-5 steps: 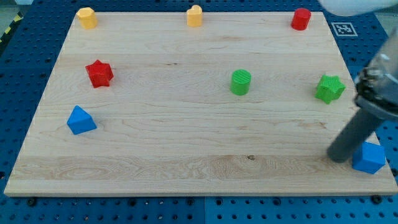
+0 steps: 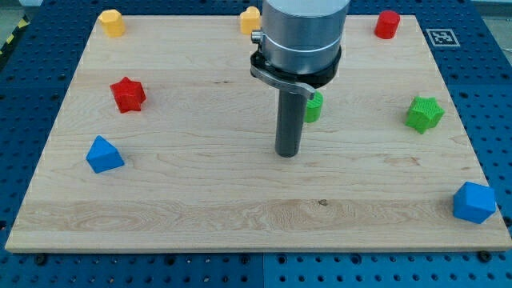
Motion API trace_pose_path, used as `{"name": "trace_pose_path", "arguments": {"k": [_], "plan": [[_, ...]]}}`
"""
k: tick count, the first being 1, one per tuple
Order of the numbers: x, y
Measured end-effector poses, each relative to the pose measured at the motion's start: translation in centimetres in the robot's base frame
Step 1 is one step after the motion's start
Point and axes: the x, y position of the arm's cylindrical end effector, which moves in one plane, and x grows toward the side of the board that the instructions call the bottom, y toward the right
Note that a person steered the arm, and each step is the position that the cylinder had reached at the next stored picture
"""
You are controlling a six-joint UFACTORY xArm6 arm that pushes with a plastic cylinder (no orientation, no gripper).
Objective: Push the blue triangle towards the bottom left corner
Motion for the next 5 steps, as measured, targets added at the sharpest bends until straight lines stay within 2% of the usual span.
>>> {"name": "trace_pose_path", "arguments": {"k": [3, 5], "plan": [[-1.3, -18.7], [-1.5, -23.1]]}}
